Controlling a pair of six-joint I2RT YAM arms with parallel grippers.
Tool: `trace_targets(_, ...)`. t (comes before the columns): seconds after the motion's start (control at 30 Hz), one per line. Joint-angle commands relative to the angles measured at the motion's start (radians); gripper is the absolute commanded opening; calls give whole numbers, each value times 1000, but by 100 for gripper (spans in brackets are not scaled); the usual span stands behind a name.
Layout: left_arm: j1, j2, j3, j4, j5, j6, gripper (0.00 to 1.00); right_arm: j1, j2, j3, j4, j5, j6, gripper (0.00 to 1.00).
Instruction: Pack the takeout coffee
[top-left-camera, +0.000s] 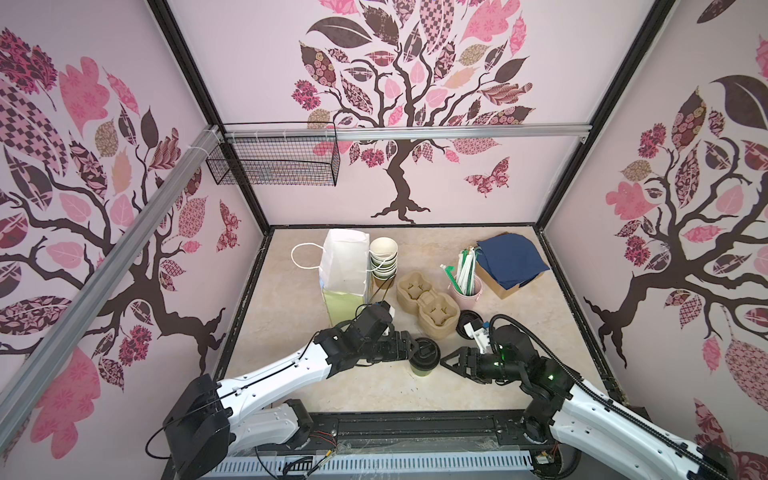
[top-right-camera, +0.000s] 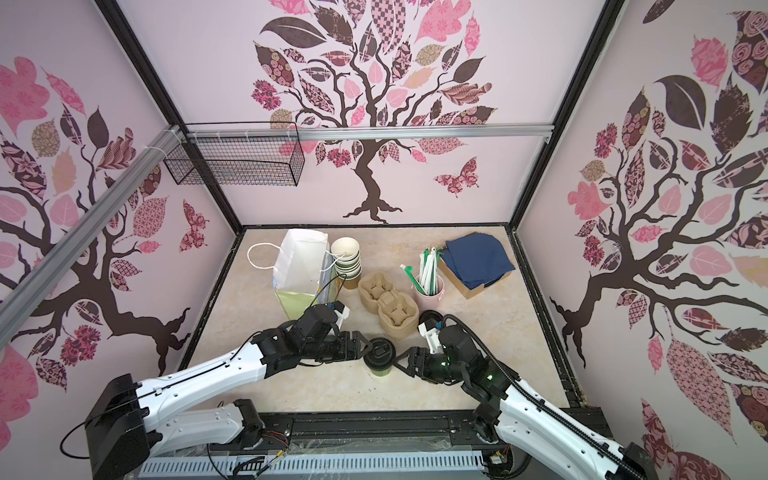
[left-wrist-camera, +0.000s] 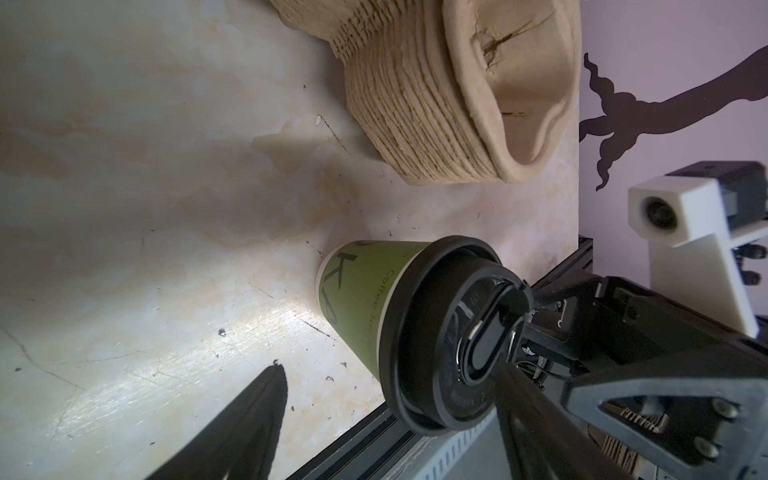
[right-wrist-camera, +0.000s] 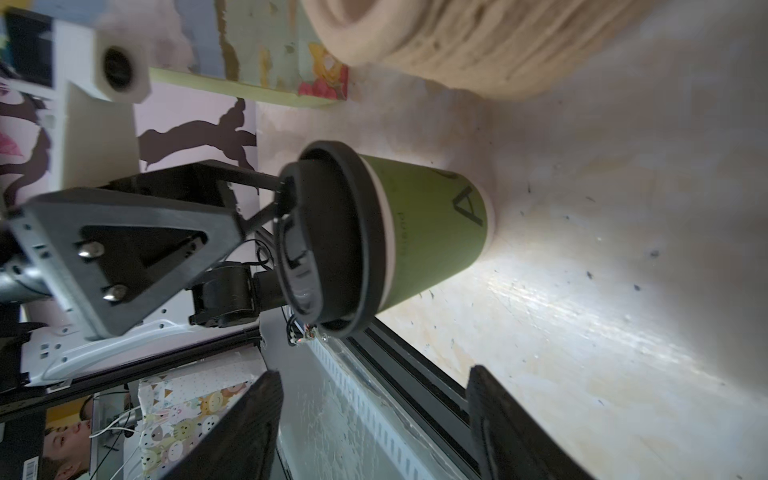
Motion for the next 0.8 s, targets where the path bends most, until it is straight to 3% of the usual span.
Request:
trace_targets(0.0, 8, 13, 30, 28, 21, 15, 80, -1, 51, 15, 2, -17, -29, 72)
trace_targets(0.17, 12, 31, 17, 57, 44, 11, 70, 1, 124, 15, 73, -55, -29, 72)
trace_targets(0.77, 16, 72, -8, 69, 78, 23, 59, 3, 176, -16, 127, -53, -5, 68)
